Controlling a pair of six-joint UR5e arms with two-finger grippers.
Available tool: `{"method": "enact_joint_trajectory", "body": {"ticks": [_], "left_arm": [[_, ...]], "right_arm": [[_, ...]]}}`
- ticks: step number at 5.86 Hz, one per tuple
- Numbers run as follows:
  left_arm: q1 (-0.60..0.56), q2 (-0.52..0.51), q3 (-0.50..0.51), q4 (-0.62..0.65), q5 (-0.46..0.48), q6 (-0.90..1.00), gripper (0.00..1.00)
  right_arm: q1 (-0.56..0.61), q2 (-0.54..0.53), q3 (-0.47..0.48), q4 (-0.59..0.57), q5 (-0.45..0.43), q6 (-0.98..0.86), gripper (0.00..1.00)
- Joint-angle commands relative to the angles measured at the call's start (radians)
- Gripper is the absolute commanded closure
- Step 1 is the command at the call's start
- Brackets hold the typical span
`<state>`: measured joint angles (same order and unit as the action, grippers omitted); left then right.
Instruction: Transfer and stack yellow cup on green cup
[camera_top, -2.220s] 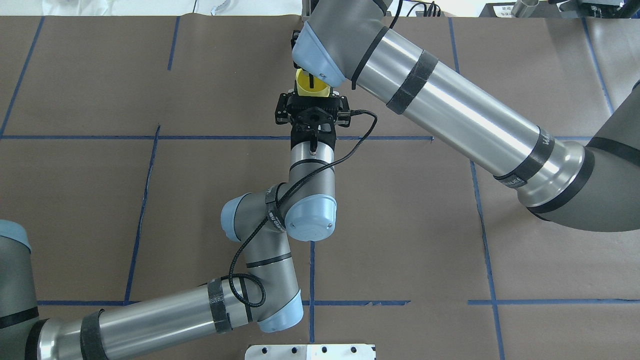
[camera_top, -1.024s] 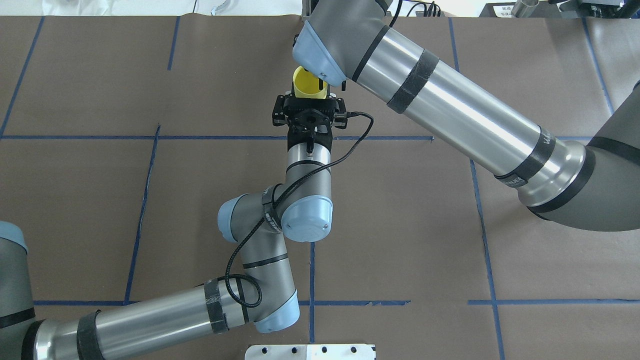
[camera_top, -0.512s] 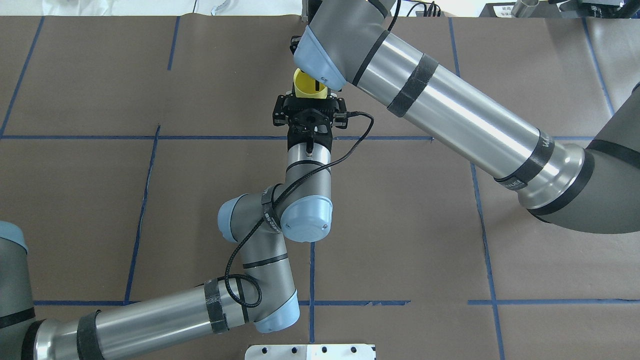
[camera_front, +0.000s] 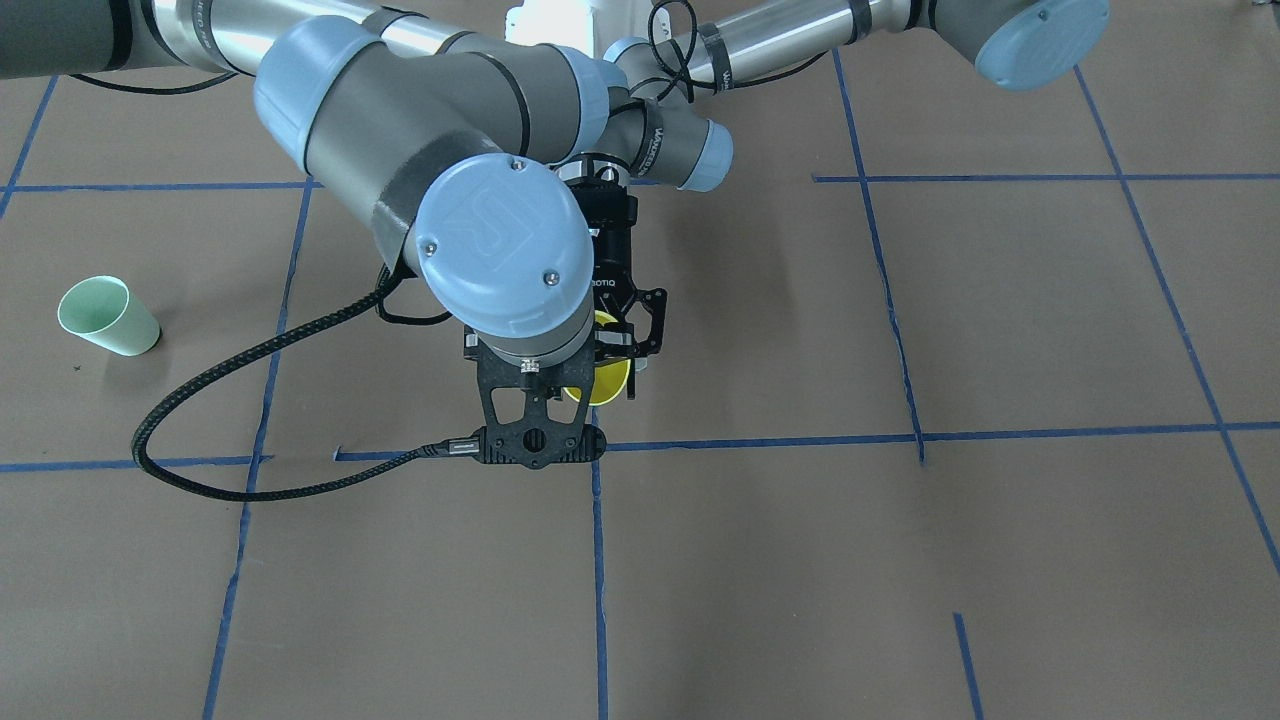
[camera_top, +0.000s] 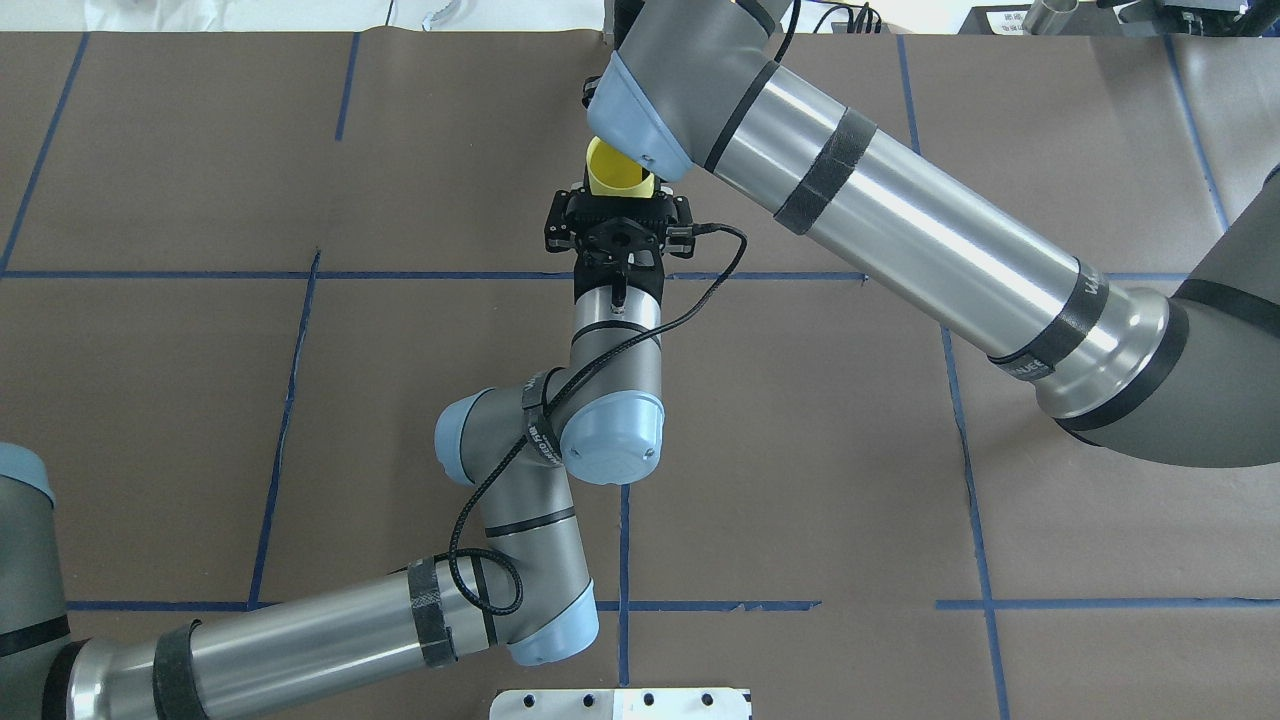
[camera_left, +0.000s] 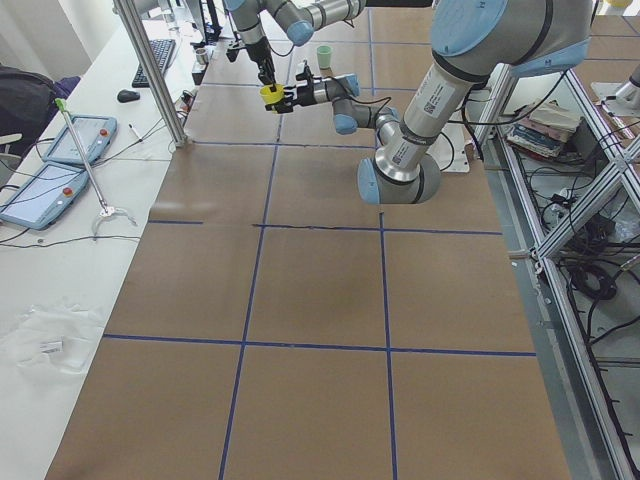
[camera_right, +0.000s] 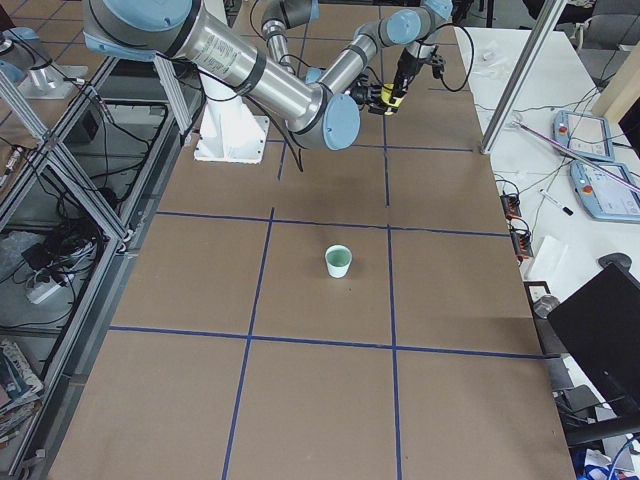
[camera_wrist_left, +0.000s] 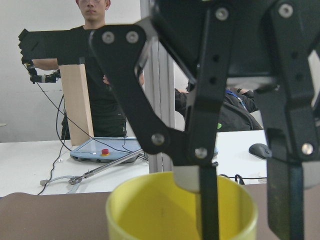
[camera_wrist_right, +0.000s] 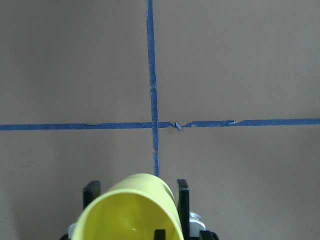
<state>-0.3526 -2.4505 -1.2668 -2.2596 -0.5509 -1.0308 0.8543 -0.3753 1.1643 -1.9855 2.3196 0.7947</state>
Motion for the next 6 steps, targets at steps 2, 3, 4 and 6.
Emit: {"method": "enact_joint_trajectory", "body": {"ticks": [2, 3, 4, 6], "left_arm": [[-0.003, 0.001, 0.000, -0.001, -0.010, 0.008, 0.00], [-0.005, 0.001, 0.000, -0.004, -0.011, 0.008, 0.00], [-0.005, 0.001, 0.001, -0.005, -0.011, 0.008, 0.00], [-0.005, 0.008, 0.004, -0.005, -0.012, 0.008, 0.00]], "right_arm": [[0.003, -0.001, 0.000, -0.001, -0.002, 0.000, 1.00], [0.005, 0.003, 0.003, -0.001, 0.000, 0.000, 1.00], [0.011, 0.006, 0.008, -0.001, 0.003, 0.000, 1.00], [0.098, 0.062, 0.015, -0.003, 0.079, 0.000, 1.00]]}}
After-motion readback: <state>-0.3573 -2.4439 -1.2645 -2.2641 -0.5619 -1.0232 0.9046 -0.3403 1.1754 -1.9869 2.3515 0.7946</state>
